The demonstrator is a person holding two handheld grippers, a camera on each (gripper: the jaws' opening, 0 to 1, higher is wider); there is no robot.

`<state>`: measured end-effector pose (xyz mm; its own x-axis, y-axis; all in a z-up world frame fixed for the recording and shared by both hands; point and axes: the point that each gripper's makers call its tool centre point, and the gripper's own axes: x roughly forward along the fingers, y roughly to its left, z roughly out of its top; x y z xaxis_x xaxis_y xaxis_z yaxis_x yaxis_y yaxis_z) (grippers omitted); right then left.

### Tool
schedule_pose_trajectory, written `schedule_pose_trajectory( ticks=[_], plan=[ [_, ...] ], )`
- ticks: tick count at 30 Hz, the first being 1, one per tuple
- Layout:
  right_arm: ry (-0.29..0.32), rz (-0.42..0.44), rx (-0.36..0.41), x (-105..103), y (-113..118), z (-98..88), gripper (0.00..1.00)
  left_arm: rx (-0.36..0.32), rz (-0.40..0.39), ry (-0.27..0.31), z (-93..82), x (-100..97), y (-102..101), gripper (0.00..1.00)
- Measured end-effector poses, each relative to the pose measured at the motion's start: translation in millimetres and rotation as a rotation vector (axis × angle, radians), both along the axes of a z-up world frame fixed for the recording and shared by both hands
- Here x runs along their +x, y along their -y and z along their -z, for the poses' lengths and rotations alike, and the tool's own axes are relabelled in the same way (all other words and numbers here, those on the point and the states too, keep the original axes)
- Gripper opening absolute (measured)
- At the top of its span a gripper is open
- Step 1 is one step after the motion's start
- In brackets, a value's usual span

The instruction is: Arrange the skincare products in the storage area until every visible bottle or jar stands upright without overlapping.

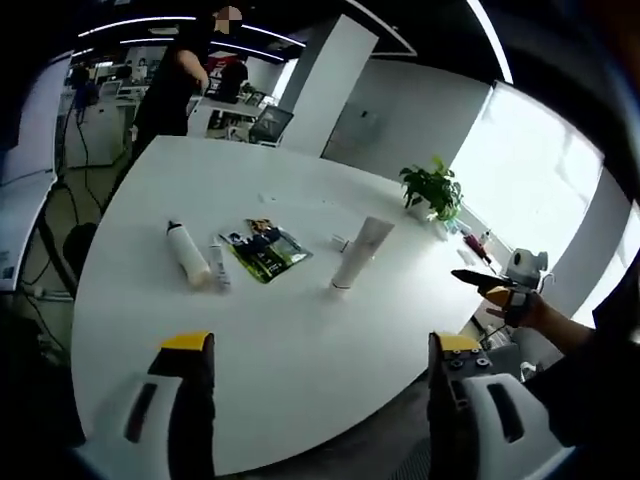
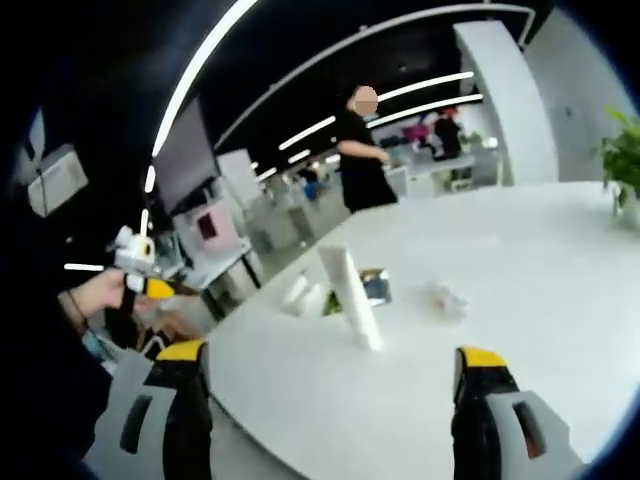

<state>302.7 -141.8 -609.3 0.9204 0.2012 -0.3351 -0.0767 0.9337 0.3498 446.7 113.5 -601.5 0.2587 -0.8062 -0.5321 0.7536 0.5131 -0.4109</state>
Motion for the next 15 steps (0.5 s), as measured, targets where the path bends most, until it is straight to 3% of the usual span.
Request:
schedule_pose_trajectory(
  ticks=[15],
  plan=[
    [-0.047, 0.026, 0.001, -3, 10, 13.5, 0.99, 0.033, 0.0, -0.066, 29.3, 23.9, 22, 0.81]
  ],
)
